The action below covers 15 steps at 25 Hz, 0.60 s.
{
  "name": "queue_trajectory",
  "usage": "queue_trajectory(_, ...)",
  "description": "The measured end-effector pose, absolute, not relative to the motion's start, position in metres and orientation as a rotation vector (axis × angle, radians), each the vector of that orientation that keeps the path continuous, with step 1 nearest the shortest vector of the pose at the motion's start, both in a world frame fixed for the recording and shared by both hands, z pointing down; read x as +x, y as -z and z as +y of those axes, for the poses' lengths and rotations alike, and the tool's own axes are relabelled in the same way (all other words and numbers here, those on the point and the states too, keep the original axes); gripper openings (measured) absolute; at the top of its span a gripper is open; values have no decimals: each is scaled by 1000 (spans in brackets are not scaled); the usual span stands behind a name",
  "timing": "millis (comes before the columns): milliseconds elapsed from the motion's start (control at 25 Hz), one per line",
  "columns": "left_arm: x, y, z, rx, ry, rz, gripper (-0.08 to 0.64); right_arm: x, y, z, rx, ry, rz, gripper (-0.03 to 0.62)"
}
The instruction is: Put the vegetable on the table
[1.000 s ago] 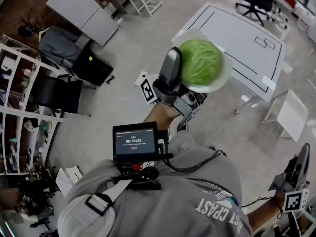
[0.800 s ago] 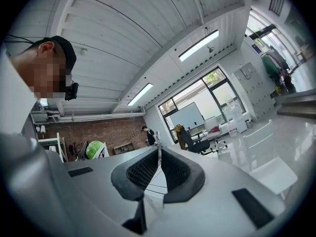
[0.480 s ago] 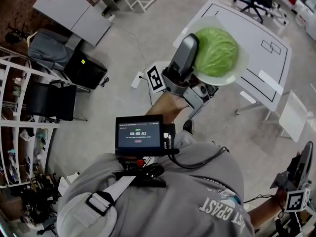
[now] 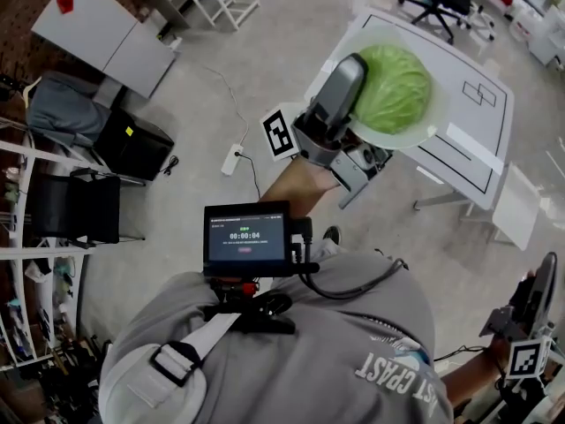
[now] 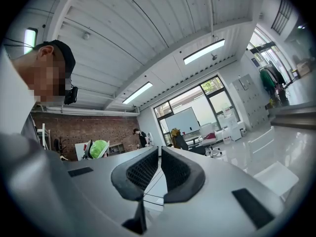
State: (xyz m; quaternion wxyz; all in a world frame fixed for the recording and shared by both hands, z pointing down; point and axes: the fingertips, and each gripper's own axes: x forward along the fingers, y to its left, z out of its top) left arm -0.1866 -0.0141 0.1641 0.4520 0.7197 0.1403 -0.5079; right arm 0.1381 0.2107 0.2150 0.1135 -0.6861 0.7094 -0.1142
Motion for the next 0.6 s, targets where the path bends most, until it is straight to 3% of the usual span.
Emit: queue_trajectory(600,-148,-177,-41,1766,1253,289,377,182,-226,177,-1984,374,2103,8)
